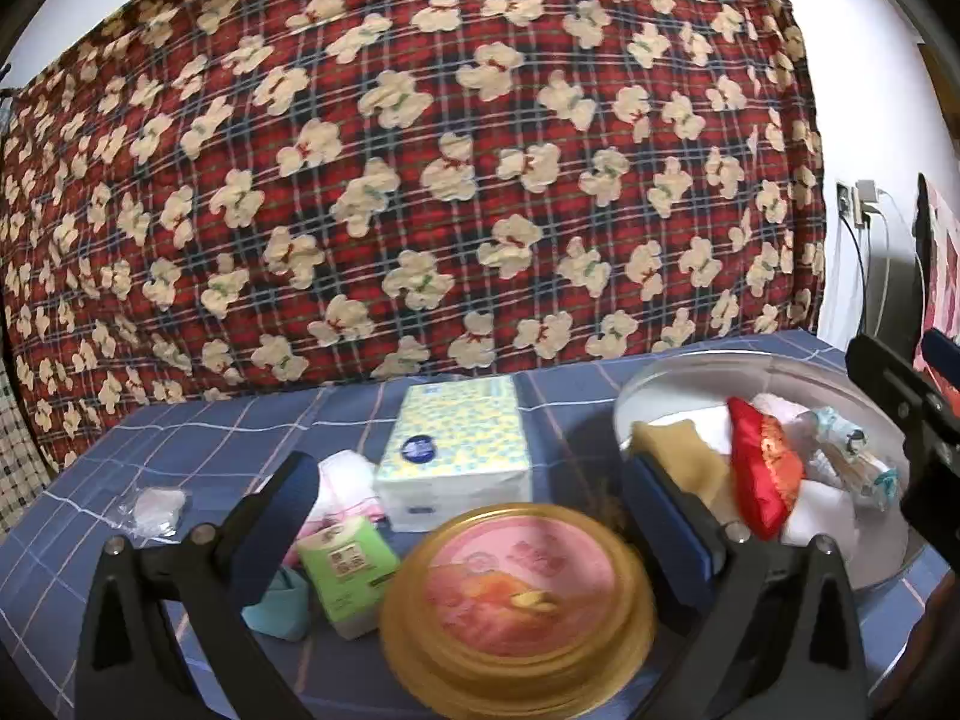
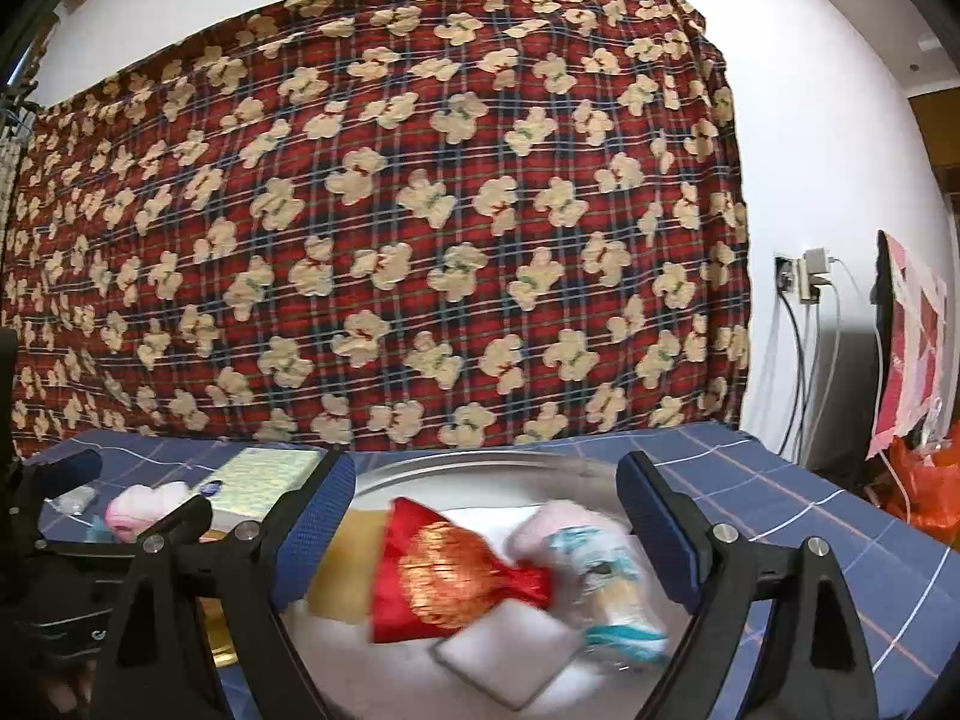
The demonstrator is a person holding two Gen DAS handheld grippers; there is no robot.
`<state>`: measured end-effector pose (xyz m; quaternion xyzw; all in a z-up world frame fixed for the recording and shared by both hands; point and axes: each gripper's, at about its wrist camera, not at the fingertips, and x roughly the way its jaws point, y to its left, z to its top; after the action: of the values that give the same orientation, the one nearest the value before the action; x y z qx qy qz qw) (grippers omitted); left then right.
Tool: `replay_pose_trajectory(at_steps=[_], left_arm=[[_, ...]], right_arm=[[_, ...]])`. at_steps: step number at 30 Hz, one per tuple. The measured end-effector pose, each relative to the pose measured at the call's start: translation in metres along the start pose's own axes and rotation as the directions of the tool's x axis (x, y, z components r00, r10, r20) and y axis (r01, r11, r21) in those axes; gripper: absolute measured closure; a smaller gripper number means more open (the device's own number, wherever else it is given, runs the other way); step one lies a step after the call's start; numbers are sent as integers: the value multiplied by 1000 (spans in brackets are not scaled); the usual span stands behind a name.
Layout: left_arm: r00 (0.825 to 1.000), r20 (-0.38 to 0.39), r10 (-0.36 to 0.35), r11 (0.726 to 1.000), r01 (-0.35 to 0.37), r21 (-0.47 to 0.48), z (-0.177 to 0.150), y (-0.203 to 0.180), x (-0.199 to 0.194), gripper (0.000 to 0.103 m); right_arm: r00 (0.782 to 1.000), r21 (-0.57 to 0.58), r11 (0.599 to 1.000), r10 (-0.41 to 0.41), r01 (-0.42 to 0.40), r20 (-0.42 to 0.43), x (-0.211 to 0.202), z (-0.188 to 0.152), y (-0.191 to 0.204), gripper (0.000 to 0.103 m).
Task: Organize soft objects
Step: 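Move both tools back over the remaining items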
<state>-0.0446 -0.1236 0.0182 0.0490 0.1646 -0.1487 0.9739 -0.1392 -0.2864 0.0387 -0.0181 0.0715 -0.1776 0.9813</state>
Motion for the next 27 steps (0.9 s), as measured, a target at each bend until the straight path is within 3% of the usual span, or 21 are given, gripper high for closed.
replay_pose_trajectory(at_steps=[18, 27], left_arm=[[995, -40, 88, 995, -89, -33, -9, 86, 7, 0], [977, -99, 187, 974, -198, -112, -14, 155, 16, 0]], right_arm=[[993, -57, 993, 101, -104, -63, 7, -6, 73, 12], [968, -67, 975, 201, -213, -153, 16, -13, 110, 12]])
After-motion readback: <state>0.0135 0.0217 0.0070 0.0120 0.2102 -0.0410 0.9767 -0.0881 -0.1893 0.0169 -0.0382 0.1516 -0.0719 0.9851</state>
